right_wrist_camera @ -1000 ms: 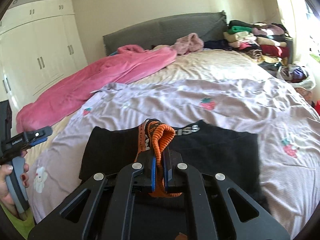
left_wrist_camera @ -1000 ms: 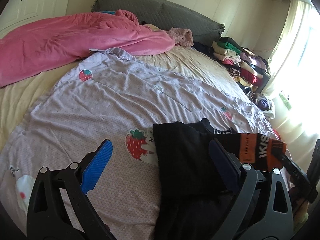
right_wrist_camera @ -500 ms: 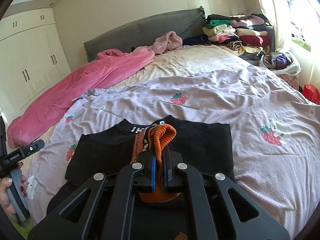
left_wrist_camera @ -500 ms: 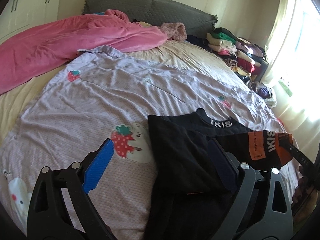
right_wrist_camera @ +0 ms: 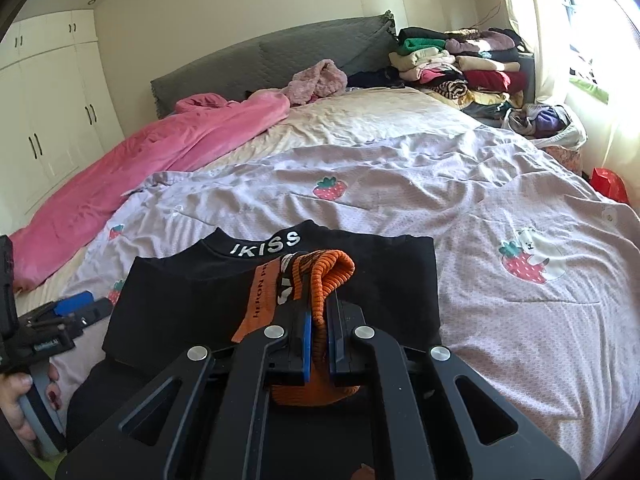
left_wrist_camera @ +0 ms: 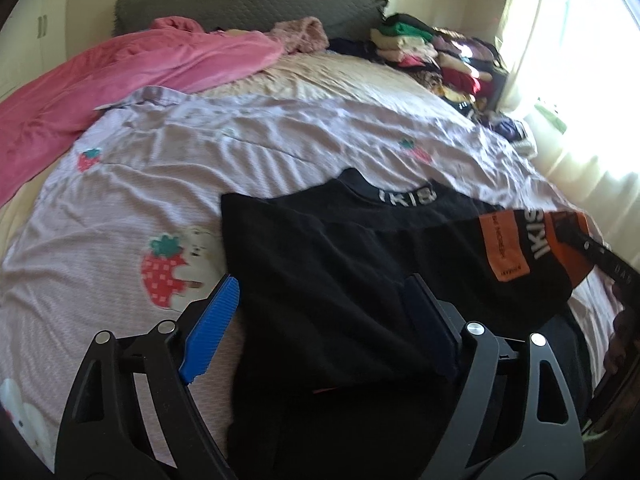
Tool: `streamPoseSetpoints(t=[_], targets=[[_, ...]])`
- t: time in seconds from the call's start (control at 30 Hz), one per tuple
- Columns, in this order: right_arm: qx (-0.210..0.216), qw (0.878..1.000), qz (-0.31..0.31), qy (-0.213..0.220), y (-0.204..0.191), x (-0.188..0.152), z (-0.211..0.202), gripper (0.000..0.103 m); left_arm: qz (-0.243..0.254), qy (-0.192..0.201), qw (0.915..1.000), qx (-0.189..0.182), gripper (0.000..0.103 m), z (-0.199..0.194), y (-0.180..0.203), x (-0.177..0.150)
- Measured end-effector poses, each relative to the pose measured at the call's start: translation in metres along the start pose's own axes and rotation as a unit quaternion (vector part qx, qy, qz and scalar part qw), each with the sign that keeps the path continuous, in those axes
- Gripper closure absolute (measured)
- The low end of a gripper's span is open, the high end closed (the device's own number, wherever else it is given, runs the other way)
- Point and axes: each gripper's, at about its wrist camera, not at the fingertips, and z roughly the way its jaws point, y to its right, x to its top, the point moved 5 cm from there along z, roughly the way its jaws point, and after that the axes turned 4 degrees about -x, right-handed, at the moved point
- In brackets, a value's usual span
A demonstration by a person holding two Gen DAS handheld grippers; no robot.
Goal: Fold small clothes
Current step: 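Lay the orange cuff back on the shirt body and open the right tool, then move both open tools back along the sweatshirt toward its hem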
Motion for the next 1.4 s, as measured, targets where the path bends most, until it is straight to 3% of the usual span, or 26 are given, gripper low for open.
streamPoseSetpoints(t=[0.17, 0.33, 0.63, 0.77, 1.0, 1.23, 1.4], targets=[[-0.023, 1.0, 0.009, -0.009, 0.01, -0.006, 0.005, 0.094, 0.003, -0.053, 0.9984, 0.019, 0.026, 0.026, -0.004, -0.017], [-0.046, 0.999, 0.025, -0.005, 0.025, -0.012, 0.0, 0.084, -0.019, -0.07, 0.9973, 0.012, 0.026, 0.03, -0.011, -0.024], [-0.055, 0.998, 0.003, -0.011, 0.027, -0.022, -0.01, 0.076, -0.029, -0.017, 0.999, 0.03, 0.026, -0.002, -0.023, -0.005], [-0.043, 0.999, -0.018, -0.023, 0.013, -0.031, -0.006, 0.073, -0.061, 0.015, 0.9966, 0.053, 0.026, -0.023, -0.05, 0.006], [-0.012, 0.998, -0.045, -0.046, -0.016, -0.041, -0.001, 0.072, -0.095, 0.042, 0.9934, 0.048, 0.052, -0.039, -0.065, 0.014], [0.004, 0.996, -0.077, -0.047, -0.041, -0.045, -0.005, 0.065, -0.029, -0.005, 0.9995, -0.012, 0.055, -0.007, -0.008, -0.002], [0.001, 0.994, -0.092, -0.05, -0.043, -0.047, -0.007, 0.06, -0.006, -0.08, 0.9968, 0.0, 0.055, 0.03, -0.001, -0.029]])
